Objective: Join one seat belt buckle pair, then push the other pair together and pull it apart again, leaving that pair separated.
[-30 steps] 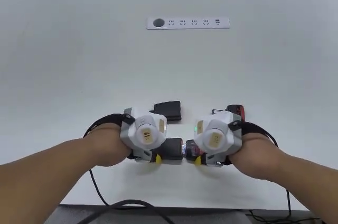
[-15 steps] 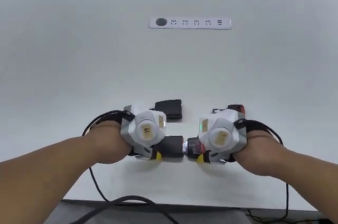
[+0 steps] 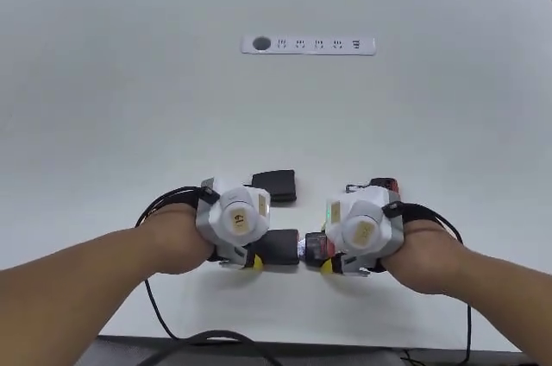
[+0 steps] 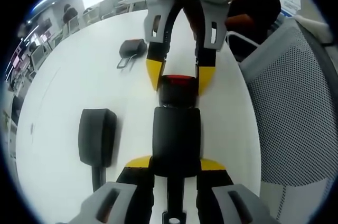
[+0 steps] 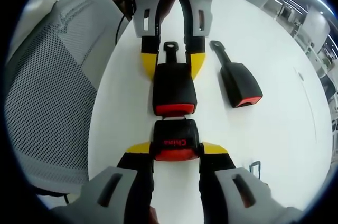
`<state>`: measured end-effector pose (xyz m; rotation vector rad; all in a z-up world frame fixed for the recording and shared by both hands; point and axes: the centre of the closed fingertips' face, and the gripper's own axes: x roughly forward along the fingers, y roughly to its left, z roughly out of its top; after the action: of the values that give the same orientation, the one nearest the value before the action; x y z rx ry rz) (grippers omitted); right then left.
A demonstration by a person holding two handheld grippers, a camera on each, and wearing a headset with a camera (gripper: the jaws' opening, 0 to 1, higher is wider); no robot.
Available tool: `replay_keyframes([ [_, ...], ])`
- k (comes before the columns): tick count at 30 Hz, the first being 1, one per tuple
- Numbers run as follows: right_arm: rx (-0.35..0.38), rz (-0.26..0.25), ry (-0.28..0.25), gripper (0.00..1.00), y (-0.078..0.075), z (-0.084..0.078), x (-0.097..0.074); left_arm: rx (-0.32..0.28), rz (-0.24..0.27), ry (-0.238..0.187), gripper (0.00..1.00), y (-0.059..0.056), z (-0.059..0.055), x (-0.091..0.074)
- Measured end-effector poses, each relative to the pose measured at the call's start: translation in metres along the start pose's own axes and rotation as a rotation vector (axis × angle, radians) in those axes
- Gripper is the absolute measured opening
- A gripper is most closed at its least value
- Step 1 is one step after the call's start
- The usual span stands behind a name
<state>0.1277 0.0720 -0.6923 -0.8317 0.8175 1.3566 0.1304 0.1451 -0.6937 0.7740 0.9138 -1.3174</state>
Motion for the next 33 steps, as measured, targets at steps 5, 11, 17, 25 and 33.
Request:
replay_keyframes([
  [5,0.003,0.005,-0.001,0.31,-0.0005,-0.0013,-0.0001,0.001,-0.003,0.003,0.3,0.0,-0.0003,0.0],
  [11,-0.011,0.003,0.01,0.32,-0.0002,-0.0024,0.0003,-0.004,-0.011,0.01,0.3,-0.0003,-0.0003,0.0004],
  [17,0.003,0.004,0.014,0.32,-0.001,-0.0035,0.0002,0.01,-0.013,0.022,0.31,-0.0002,0.0003,0.0001],
  [25,0.022,0.013,0.012,0.34,-0.0011,-0.0029,-0.001,0.021,-0.005,0.023,0.32,-0.0015,0.0004,-0.0007],
  [33,0.014,0.02,0.009,0.34,-0.0021,-0.0043,0.0004,0.0,-0.002,0.013,0.34,-0.0022,0.0005,0.0006],
])
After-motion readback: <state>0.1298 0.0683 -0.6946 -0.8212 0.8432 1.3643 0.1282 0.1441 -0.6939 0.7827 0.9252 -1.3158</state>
